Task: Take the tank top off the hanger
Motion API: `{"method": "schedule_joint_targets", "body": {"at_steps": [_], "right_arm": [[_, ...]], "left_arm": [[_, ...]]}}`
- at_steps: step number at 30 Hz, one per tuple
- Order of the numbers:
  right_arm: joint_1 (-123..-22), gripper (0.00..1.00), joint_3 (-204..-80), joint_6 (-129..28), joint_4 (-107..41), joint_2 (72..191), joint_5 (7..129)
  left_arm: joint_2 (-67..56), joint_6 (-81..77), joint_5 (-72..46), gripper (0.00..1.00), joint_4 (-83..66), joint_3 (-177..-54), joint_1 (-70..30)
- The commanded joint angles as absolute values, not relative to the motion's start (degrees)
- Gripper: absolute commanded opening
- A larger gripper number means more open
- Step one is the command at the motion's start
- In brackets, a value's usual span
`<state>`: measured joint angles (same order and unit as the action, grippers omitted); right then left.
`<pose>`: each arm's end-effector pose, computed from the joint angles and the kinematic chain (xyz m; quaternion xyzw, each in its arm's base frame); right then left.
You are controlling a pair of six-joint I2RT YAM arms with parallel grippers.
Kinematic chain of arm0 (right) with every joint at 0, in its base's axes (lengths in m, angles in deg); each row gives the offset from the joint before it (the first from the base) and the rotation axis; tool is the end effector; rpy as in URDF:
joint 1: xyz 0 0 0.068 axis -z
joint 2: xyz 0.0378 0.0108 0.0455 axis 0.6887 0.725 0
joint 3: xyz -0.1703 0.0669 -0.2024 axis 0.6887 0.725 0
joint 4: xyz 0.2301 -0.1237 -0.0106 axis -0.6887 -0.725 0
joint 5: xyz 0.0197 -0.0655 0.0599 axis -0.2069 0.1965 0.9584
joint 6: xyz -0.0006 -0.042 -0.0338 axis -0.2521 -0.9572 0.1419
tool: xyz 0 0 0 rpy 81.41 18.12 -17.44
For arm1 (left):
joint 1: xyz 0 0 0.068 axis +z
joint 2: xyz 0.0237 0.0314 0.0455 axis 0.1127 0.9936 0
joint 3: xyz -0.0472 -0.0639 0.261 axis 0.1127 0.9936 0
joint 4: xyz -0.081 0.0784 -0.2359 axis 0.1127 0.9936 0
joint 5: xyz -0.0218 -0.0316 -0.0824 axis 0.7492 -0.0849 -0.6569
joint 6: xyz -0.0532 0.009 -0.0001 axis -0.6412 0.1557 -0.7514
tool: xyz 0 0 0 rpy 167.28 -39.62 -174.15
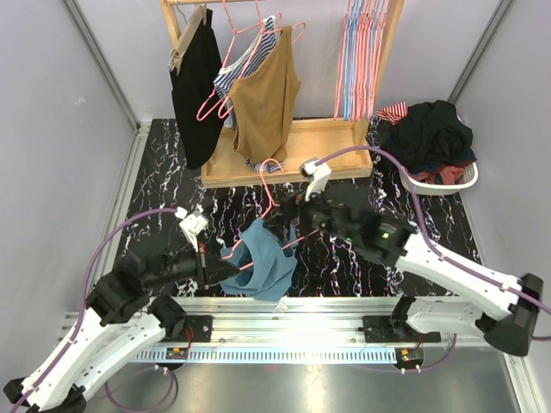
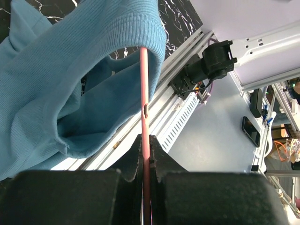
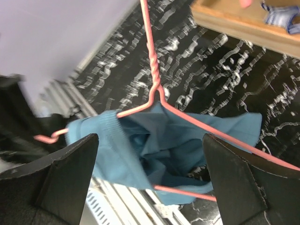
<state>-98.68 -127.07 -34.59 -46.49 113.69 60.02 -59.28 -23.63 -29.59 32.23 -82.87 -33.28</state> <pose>0.1461 0.2095 0.3669 -0.2237 0.7696 0.3746 0.4663 0.0594 -0.0689 0.3058 0.1681 0.7971 -0.4708 0.3387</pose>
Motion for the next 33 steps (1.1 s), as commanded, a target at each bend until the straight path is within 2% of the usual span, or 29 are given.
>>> {"method": "schedule_joint_targets", "body": {"at_steps": [1, 5, 11, 14, 20, 24, 27, 28, 30, 32, 33], "right_arm": [[-102.1, 1.00, -131.6, -37.3, -46.3, 117.2, 45.9], [-105.0, 1.00, -134.3, -38.2, -44.5, 121.3, 37.1], [-105.1, 1.00, -138.0, -38.0, -47.3, 121.7, 37.5], [-105.2, 1.00, -139.2, -37.4, -50.4, 119.7, 42.1], [-105.1, 0.98, -140.5, -37.8, -53.0, 122.4, 39.5], [-105.2, 0.82, -142.8, -36.6, -53.8, 126.9, 39.7], [-105.2, 0.39, -143.5, -36.5, -53.7, 129.4, 38.4], [-105.2, 0.11, -143.7, -36.2, -54.7, 130.0, 36.6], [-105.1, 0.00, -144.1, -36.0, -56.0, 130.0, 34.0], [-105.1, 0.00, -144.0, -37.2, -58.3, 129.2, 30.1], [-105.1, 0.00, -144.0, -37.9, -59.4, 128.9, 28.4]], "left_arm": [[-57.5, -23.9, -32.8, 0.00, 26.2, -83.3, -33.7], [-57.0, -23.1, -32.8, 0.00, 27.8, -83.9, -34.0], [-56.7, -22.1, -31.8, 0.00, 29.4, -84.0, -34.1], [-56.8, -21.9, -31.1, 0.00, 29.7, -84.1, -34.1], [-55.9, -22.2, -33.6, 0.00, 26.8, -84.2, -34.2], [-55.3, -22.3, -34.2, 0.00, 26.1, -85.5, -34.2], [-54.7, -22.5, -35.1, 0.00, 25.5, -86.1, -34.3], [-54.7, -22.2, -35.1, 0.00, 26.0, -86.2, -34.4], [-55.3, -21.9, -34.4, 0.00, 26.2, -86.7, -34.4], [-55.9, -21.9, -33.6, 0.00, 26.3, -86.8, -34.4], [-56.2, -21.6, -32.3, 0.09, 26.5, -87.1, -34.4]]}}
